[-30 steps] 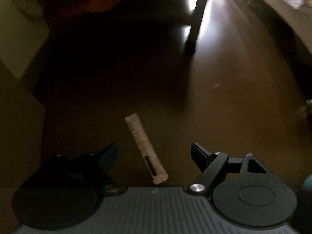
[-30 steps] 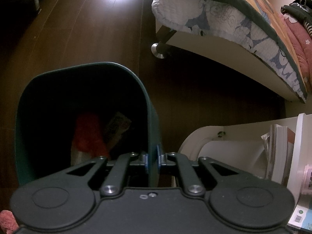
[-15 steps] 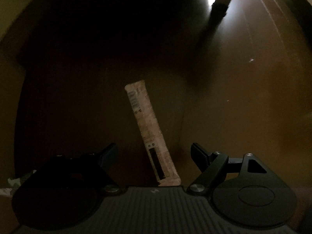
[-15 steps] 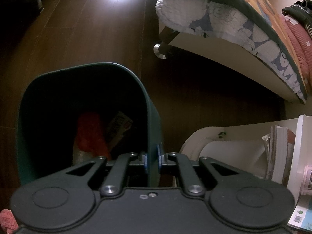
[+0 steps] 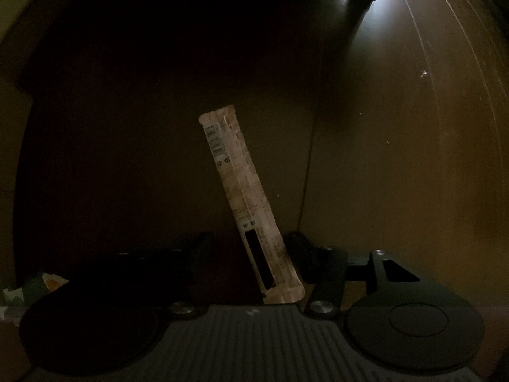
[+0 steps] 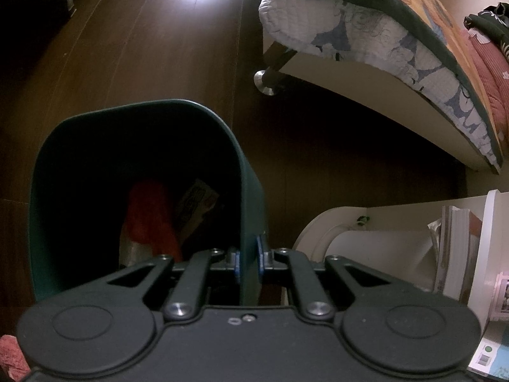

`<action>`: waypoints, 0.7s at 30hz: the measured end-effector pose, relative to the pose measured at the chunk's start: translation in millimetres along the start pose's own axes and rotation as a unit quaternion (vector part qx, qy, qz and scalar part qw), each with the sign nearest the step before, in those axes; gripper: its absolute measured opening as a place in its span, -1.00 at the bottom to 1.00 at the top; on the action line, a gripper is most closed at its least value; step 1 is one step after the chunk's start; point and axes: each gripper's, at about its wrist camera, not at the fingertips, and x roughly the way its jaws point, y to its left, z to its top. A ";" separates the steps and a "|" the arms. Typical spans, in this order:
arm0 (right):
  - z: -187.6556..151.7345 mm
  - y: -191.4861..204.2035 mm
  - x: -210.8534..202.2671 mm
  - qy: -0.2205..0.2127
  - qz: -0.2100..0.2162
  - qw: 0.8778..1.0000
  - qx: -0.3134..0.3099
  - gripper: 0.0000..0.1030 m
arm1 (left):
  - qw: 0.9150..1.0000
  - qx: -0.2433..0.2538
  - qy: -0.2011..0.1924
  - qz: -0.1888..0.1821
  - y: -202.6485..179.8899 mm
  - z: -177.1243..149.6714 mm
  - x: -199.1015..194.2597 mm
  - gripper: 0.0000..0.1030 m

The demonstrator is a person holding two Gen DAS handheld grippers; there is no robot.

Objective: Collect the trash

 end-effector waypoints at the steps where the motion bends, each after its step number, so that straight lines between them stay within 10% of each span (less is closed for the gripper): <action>1: -0.3 0.2 -0.1 0.000 0.000 1.000 0.000 -0.82 | 1.000 -0.001 -0.002 0.000 0.2 0.0 -1.6 -0.19; 3: -0.6 0.2 -0.2 -0.001 0.000 1.000 0.000 -0.82 | 1.000 -0.006 -0.004 0.001 2.4 1.1 -1.8 -0.51; 21: 6.5 -6.2 4.7 0.011 -0.001 1.000 0.017 -0.85 | 0.992 0.108 -0.057 -0.007 -41.4 -22.4 -87.6 -0.60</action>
